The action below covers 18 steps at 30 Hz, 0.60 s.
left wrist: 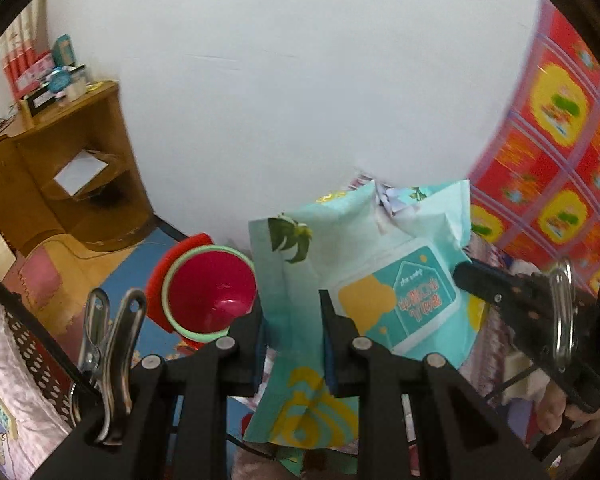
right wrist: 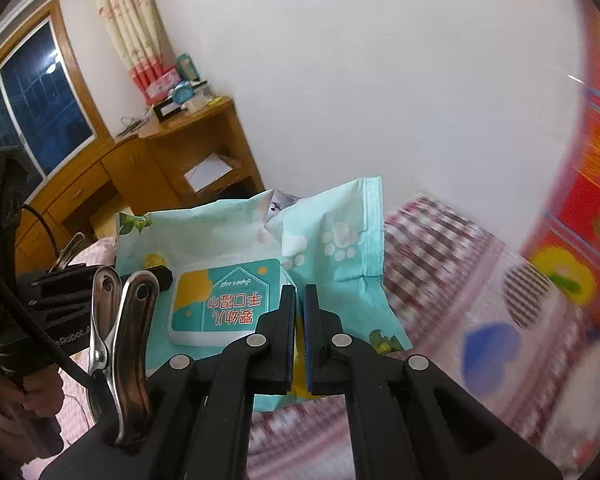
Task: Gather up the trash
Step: 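Lift the wipes pack with the right gripper and carry it toward the red bucket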
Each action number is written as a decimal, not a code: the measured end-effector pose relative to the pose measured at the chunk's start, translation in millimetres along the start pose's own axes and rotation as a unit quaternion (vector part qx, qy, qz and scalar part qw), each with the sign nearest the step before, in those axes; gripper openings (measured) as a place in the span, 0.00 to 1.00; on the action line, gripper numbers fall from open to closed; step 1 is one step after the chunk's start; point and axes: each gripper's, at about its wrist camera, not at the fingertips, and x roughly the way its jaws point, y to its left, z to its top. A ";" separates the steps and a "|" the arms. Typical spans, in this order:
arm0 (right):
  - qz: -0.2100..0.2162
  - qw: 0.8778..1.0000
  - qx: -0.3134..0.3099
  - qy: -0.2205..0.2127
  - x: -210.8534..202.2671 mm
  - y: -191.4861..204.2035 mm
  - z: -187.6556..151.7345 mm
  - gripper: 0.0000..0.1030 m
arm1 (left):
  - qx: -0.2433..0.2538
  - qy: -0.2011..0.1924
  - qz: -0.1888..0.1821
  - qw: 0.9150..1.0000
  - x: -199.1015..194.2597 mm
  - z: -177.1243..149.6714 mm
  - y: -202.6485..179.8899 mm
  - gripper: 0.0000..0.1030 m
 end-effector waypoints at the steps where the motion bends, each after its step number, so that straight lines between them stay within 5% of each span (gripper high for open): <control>1: 0.001 1.000 -0.008 0.005 11.6 6.0 7.8 0.05 | -0.004 0.000 0.003 1.000 2.1 3.4 8.9 0.22; 7: 0.009 0.998 -0.035 0.046 87.3 30.2 42.8 0.05 | -0.024 -0.013 0.029 0.999 21.8 28.3 71.2 0.22; 18: -0.007 0.989 -0.065 0.130 205.8 51.2 66.1 0.05 | -0.062 0.029 0.040 0.997 101.4 49.1 164.5 0.22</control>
